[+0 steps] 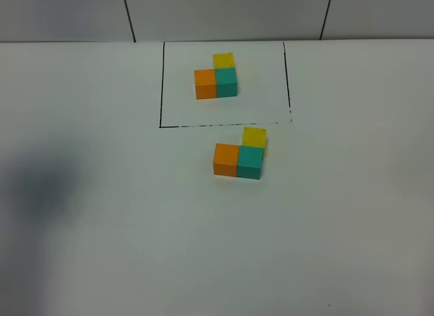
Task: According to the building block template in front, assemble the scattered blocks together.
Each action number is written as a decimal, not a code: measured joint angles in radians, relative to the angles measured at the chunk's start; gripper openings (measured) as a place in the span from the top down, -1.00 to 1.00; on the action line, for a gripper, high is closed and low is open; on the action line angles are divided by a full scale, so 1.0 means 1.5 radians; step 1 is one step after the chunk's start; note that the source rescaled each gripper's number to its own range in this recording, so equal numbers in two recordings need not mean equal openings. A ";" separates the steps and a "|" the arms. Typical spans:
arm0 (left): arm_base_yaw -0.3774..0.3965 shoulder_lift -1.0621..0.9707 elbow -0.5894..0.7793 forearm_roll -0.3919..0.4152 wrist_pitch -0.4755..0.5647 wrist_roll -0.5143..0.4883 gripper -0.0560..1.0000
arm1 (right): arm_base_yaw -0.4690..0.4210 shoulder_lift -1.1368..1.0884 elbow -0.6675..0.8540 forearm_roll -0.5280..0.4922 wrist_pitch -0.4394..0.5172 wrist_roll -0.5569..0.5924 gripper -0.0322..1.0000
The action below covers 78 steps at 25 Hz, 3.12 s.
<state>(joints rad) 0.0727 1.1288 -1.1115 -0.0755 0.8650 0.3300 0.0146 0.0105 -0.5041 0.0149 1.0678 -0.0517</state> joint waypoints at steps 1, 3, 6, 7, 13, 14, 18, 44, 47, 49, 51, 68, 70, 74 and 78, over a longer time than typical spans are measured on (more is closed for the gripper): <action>0.000 -0.040 0.017 0.000 0.001 -0.014 -0.72 | 0.000 0.000 0.000 0.000 0.000 0.000 -0.43; 0.000 -0.120 0.056 0.000 0.009 -0.035 -0.71 | 0.000 0.000 0.000 0.000 0.000 0.000 -0.43; 0.000 -0.228 0.109 -0.001 0.016 -0.049 -0.70 | 0.000 0.000 0.000 0.000 0.000 0.000 -0.43; 0.000 -0.257 0.128 -0.001 0.020 -0.053 -0.70 | 0.000 0.000 0.000 0.000 0.000 0.000 -0.43; 0.000 -0.434 0.248 -0.001 0.031 -0.066 -0.70 | 0.000 0.000 0.000 0.000 0.000 0.000 -0.43; 0.000 -0.457 0.266 -0.001 0.031 -0.068 -0.69 | 0.000 0.000 0.000 0.000 0.000 0.000 -0.43; 0.000 -0.553 0.323 -0.001 0.052 -0.077 -0.67 | 0.000 0.000 0.000 0.000 0.000 0.000 -0.43; -0.001 -0.714 0.404 0.050 0.131 -0.166 -0.57 | 0.000 0.000 0.000 0.000 0.000 0.000 -0.43; -0.001 -0.714 0.404 0.050 0.131 -0.166 -0.57 | 0.000 0.000 0.000 0.000 0.000 0.000 -0.43; -0.001 -0.714 0.404 0.050 0.131 -0.166 -0.57 | 0.000 0.000 0.000 0.000 0.000 0.000 -0.43; -0.001 -0.714 0.404 0.050 0.131 -0.166 -0.57 | 0.000 0.000 0.000 0.000 0.000 0.000 -0.43; -0.001 -0.714 0.404 0.050 0.131 -0.166 -0.56 | 0.000 0.000 0.000 0.000 0.000 0.000 -0.43; -0.001 -0.714 0.404 0.050 0.131 -0.166 -0.56 | 0.000 0.000 0.000 0.000 0.000 0.000 -0.43; -0.001 -0.714 0.404 0.050 0.131 -0.166 -0.56 | 0.000 0.000 0.000 0.000 0.000 0.000 -0.43; -0.001 -0.714 0.404 0.050 0.131 -0.166 -0.56 | 0.000 0.000 0.000 0.000 0.000 0.000 -0.43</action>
<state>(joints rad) 0.0718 0.0580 -0.5055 0.0000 1.0615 0.0805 0.0146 0.0105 -0.5041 0.0149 1.0678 -0.0517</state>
